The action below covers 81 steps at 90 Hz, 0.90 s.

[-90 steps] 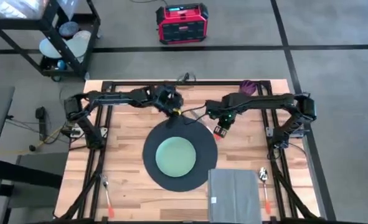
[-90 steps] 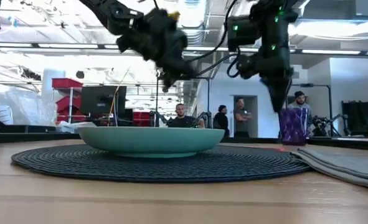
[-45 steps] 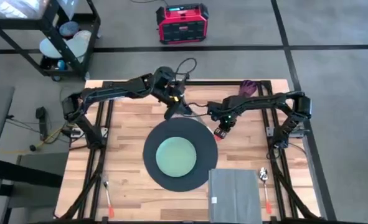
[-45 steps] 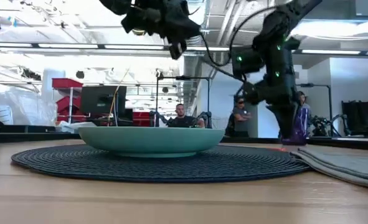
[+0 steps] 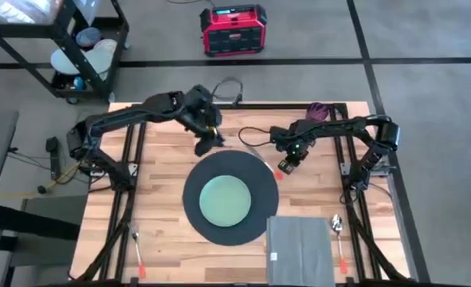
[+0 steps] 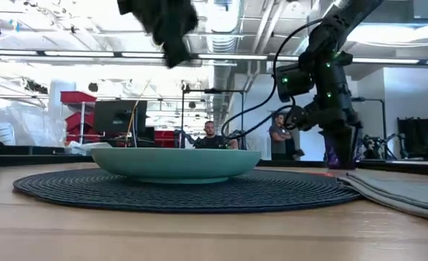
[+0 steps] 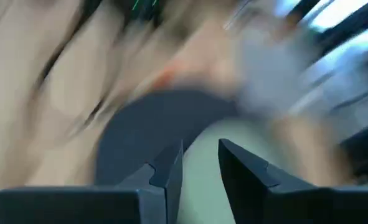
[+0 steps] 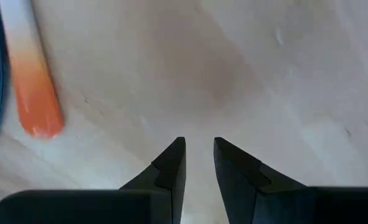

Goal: Set table place
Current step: Put the orange knife on the blue placemat to the right of the green plate

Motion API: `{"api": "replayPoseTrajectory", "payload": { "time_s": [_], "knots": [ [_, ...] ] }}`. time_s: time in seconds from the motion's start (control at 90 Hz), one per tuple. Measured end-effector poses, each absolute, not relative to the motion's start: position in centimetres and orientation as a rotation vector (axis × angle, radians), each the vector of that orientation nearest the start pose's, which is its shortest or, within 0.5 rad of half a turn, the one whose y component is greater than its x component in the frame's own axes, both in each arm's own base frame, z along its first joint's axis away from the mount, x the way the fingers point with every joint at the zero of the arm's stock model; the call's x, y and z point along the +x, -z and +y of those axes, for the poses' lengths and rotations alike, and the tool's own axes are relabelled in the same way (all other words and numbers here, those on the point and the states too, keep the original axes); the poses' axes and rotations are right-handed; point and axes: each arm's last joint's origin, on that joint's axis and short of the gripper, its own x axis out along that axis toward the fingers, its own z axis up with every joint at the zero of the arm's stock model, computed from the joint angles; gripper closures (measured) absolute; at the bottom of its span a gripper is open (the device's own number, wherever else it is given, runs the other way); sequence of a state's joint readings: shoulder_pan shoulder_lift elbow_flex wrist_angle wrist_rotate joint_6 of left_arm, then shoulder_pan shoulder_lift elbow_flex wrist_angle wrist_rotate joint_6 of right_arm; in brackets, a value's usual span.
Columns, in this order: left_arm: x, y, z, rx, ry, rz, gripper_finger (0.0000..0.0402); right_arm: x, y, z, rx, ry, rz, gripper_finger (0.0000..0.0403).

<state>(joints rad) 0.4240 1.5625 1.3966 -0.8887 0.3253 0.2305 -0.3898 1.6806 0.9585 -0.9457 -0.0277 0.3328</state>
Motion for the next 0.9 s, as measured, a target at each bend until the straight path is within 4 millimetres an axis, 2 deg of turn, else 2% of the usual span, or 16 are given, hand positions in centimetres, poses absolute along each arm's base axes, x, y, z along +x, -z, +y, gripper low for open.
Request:
{"api": "replayPoseTrajectory", "payload": {
  "time_s": [0.089, 0.244, 0.3, 0.489, 0.722, 0.9],
  "knots": [
    [29.6, -27.4, 12.6, -0.168, 0.04, 1.094, 0.0328, 24.3, -15.3, -10.1, 0.603, 0.552, 1.593, 0.0332],
    [30.7, -23.6, 12.7, -0.185, 0.108, 1.185, 0.0386, 24.0, -15.4, -10.0, 0.607, 0.554, 1.621, 0.0332],
    [31.2, -22.4, 12.6, -0.198, 0.132, 1.214, 0.0395, 23.8, -15.5, -9.9, 0.608, 0.552, 1.635, 0.0332],
    [32.8, -19.9, 12.5, -0.176, 0.173, 1.232, 0.04, 23.6, -16.0, -9.7, 0.613, 0.55, 1.636, 0.0332],
    [33.4, -17.3, 13.4, -0.203, 0.173, 1.28, 0.0401, 23.9, -16.5, -9.7, 0.674, 0.494, 1.572, 0.0332],
    [33.9, -17.2, 14.1, -0.234, 0.134, 1.223, 0.0401, 23.6, -16.6, -11.4, 0.794, 0.617, 1.476, 0.0332]
  ]
}}
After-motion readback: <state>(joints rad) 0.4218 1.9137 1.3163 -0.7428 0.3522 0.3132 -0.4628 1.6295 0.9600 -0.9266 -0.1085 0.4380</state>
